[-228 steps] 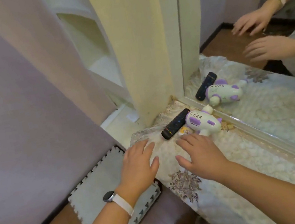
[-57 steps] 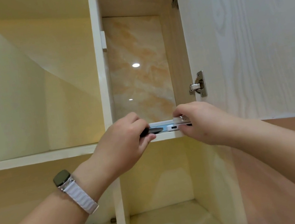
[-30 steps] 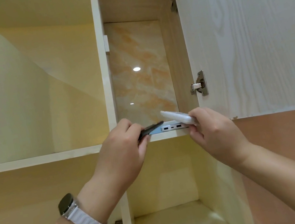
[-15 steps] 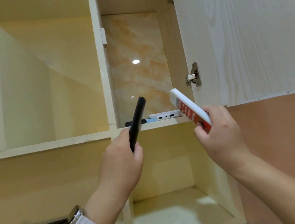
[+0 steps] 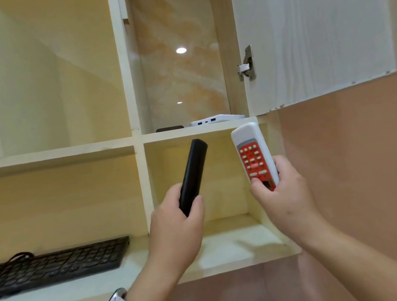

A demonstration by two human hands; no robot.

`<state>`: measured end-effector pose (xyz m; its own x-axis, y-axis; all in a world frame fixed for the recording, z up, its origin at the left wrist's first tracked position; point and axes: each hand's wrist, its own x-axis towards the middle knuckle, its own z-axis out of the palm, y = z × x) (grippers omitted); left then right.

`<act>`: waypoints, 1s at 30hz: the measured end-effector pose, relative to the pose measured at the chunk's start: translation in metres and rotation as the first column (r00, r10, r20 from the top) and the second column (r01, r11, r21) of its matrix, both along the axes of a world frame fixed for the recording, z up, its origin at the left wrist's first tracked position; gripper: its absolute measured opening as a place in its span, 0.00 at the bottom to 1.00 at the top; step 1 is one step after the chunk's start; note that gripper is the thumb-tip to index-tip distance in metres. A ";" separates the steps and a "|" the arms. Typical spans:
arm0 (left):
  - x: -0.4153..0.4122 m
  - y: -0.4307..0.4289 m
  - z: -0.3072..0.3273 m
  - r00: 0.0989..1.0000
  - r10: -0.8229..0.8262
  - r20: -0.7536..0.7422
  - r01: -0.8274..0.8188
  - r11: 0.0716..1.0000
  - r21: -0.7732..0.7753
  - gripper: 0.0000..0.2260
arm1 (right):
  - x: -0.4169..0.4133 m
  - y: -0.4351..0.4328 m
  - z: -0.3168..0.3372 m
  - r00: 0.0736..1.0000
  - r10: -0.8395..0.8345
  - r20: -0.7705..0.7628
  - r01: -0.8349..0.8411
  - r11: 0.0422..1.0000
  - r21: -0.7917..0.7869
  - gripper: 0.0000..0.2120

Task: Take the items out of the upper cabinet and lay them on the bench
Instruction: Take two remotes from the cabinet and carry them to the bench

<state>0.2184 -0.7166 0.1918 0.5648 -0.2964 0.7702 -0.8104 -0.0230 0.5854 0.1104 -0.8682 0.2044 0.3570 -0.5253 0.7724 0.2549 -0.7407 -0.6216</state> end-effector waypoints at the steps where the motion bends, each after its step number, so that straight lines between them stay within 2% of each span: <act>1: -0.004 -0.001 -0.006 1.000 -0.008 -0.023 0.008 1.000 -0.005 0.03 | -0.002 0.001 -0.008 1.000 0.027 -0.006 -0.027 0.999 0.019 0.05; 6: -0.016 -0.002 -0.043 0.983 -0.100 -0.152 0.101 0.995 -0.002 0.05 | -0.013 0.009 -0.050 0.997 0.044 -0.071 -0.034 0.989 0.143 0.06; 11: -0.008 0.003 -0.082 0.949 -0.189 -0.251 0.200 0.980 0.016 0.06 | -0.024 0.027 -0.089 0.989 -0.031 -0.147 0.063 0.973 0.222 0.05; 16: 0.006 0.014 -0.113 0.875 -0.335 -0.349 0.364 0.931 0.019 0.05 | -0.025 0.053 -0.122 0.976 -0.121 -0.182 0.175 0.932 0.318 0.05; 21: 0.015 0.026 -0.144 0.766 -0.494 -0.411 0.534 0.845 -0.020 0.06 | -0.020 0.086 -0.157 0.951 -0.223 -0.214 0.292 0.875 0.386 0.07; 30: -0.007 0.027 -0.212 0.523 -0.668 -0.529 0.785 0.619 -0.005 0.04 | -0.070 0.151 -0.219 0.801 -0.459 -0.385 0.596 0.679 0.429 0.11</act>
